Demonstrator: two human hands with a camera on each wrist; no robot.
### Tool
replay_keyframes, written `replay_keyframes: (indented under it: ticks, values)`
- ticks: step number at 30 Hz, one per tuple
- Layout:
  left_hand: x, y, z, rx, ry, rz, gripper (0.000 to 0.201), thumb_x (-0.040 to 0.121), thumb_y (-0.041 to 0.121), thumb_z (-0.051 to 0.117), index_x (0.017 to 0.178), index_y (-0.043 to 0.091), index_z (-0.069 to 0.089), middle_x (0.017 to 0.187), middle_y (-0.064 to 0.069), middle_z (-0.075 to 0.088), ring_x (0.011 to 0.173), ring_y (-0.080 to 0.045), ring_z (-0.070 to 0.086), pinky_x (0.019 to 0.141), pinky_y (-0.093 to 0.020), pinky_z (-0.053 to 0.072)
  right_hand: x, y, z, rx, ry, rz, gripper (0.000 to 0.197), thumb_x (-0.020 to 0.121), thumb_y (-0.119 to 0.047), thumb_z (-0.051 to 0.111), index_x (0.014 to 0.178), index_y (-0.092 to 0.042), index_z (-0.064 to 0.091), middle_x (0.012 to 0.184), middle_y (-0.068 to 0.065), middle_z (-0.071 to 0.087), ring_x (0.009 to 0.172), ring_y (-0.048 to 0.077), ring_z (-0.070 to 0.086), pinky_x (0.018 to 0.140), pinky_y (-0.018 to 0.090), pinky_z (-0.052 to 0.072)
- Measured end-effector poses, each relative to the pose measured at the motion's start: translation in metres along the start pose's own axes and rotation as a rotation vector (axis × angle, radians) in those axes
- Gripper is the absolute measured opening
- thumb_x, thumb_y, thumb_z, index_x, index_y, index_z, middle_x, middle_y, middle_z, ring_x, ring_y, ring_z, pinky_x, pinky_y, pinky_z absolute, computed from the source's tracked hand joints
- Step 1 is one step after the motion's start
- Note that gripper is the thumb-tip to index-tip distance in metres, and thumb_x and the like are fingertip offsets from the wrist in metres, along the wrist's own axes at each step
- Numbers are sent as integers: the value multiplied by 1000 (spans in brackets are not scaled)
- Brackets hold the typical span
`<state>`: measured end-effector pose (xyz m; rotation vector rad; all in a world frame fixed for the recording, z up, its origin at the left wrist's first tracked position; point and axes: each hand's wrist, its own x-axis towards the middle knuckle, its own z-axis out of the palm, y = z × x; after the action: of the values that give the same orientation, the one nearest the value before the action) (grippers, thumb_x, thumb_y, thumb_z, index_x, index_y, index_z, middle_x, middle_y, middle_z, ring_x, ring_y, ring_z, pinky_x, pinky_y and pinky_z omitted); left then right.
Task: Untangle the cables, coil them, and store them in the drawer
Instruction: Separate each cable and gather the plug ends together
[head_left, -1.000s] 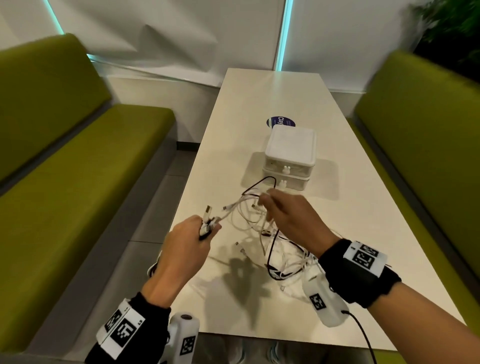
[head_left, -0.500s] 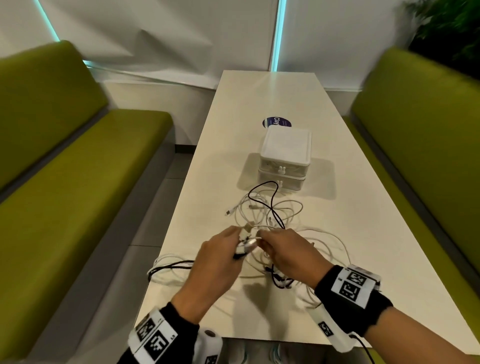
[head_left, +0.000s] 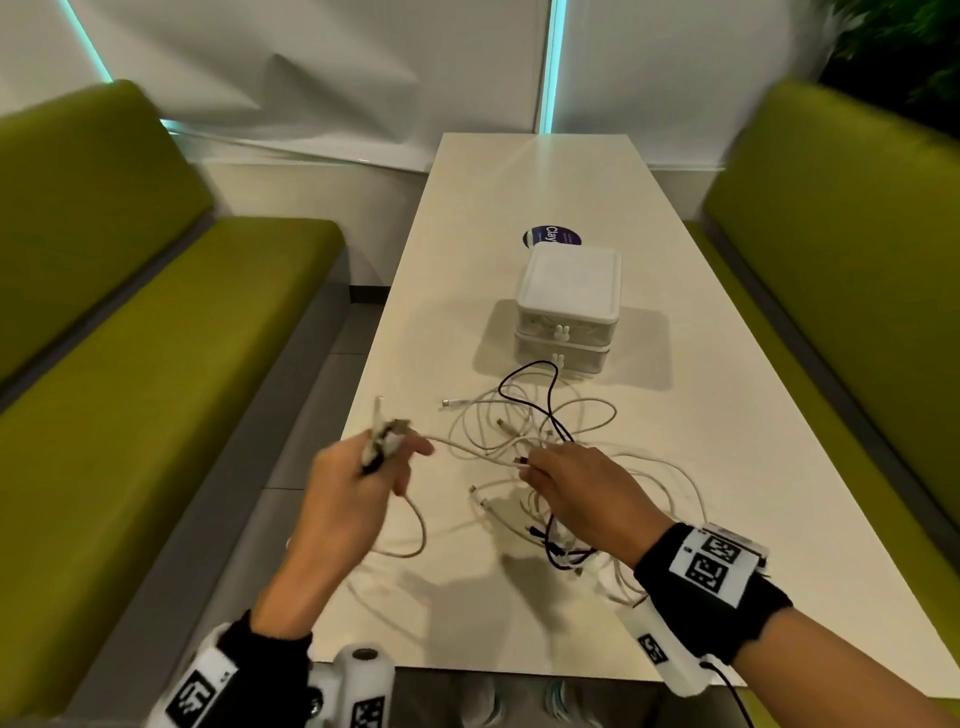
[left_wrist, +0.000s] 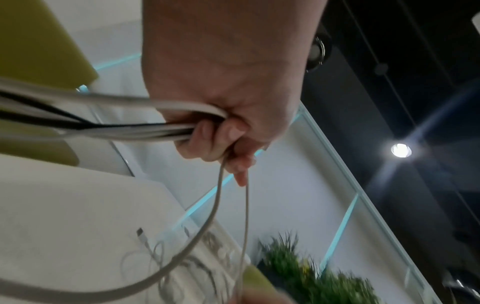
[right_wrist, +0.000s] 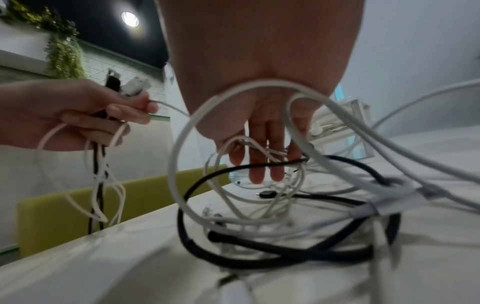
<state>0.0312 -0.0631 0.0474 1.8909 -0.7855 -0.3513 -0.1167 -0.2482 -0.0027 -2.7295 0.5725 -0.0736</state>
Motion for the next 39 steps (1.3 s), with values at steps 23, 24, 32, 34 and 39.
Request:
replay_keyframes:
  ticks: [23,24,32,34,39]
  values:
    - [-10,-12,69,750,-334,229,21,93,33,57,112,24,56,114,9,53,96,-30,61,71,-37,41,-8,-21,-3,-169,-68,-15,20,95,-22,45,107,-19,61,98,9,64,93,33,58,77,37,39]
    - [-9,-13,70,774,-338,207,22,94,40,55,104,21,56,107,6,54,93,-30,61,69,-36,40,-9,-21,-3,-165,-60,-18,18,95,-22,45,104,-19,60,98,8,65,94,32,57,76,35,35]
    - [1,-20,56,596,-261,178,40,90,53,57,77,15,53,79,2,56,77,-28,59,69,-42,47,-12,-22,-4,-55,7,-26,30,101,-42,39,94,-20,58,91,0,64,86,24,56,72,30,27]
    - [2,-18,49,549,-240,170,40,90,51,59,75,14,54,75,2,55,74,-26,57,67,-41,46,-10,-21,-2,-45,2,-37,32,102,-43,38,91,-19,56,90,1,63,85,24,56,71,31,29]
    - [1,-12,28,426,-133,124,35,88,41,67,65,20,49,65,5,55,65,-21,54,57,-33,37,-8,-11,0,24,12,30,34,102,-44,39,77,-21,47,83,1,60,82,27,57,66,37,38]
